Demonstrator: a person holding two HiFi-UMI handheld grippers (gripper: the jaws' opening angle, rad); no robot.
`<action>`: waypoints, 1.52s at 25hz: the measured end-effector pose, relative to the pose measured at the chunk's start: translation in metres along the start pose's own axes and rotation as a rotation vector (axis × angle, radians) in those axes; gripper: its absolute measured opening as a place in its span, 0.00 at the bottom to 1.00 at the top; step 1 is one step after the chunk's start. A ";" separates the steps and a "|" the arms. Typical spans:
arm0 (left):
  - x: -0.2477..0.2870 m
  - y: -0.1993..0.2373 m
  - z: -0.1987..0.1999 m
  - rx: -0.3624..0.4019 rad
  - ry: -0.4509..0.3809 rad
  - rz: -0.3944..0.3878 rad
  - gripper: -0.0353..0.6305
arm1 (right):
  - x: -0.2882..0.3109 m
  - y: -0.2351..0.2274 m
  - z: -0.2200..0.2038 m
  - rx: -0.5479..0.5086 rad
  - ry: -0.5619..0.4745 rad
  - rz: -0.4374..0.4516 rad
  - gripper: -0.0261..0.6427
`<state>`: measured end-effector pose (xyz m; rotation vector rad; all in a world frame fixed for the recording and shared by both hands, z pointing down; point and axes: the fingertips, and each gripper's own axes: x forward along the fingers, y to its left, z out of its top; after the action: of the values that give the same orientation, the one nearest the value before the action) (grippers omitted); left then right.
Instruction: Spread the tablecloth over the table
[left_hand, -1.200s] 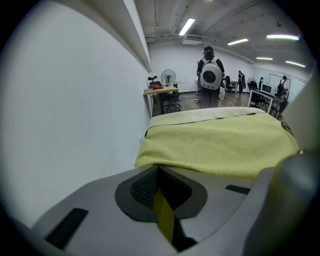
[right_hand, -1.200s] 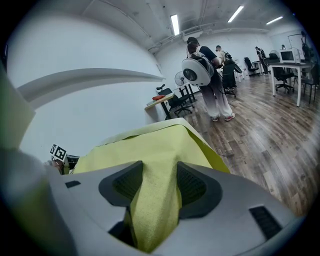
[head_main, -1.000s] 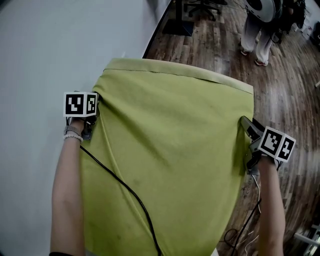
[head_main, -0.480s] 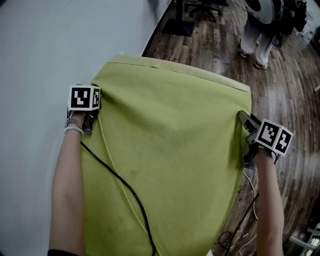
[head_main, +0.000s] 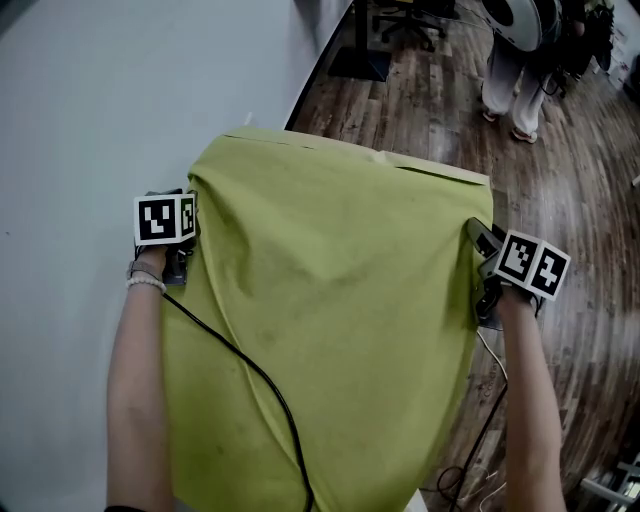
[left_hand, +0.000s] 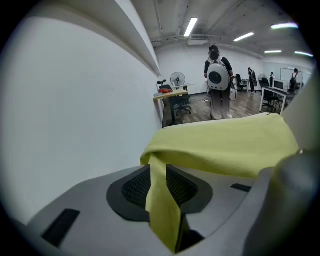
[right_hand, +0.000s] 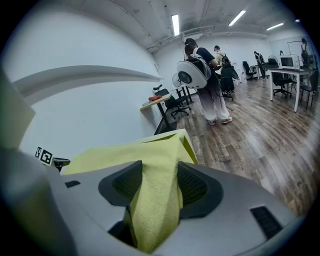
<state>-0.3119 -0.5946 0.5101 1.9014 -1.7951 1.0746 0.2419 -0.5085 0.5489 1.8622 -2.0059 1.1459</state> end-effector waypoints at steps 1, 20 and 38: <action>-0.009 0.000 0.000 -0.016 -0.018 -0.013 0.22 | 0.001 0.000 0.001 0.001 -0.001 0.002 0.39; -0.249 0.074 -0.149 -0.212 -0.185 -0.087 0.29 | -0.149 0.102 -0.092 -0.165 -0.083 0.132 0.37; -0.399 0.097 -0.417 -0.650 0.020 0.088 0.33 | -0.257 0.104 -0.235 -0.237 0.098 0.107 0.37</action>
<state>-0.5030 -0.0415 0.4864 1.4194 -1.9178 0.4362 0.1141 -0.1699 0.5140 1.5724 -2.1045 0.9547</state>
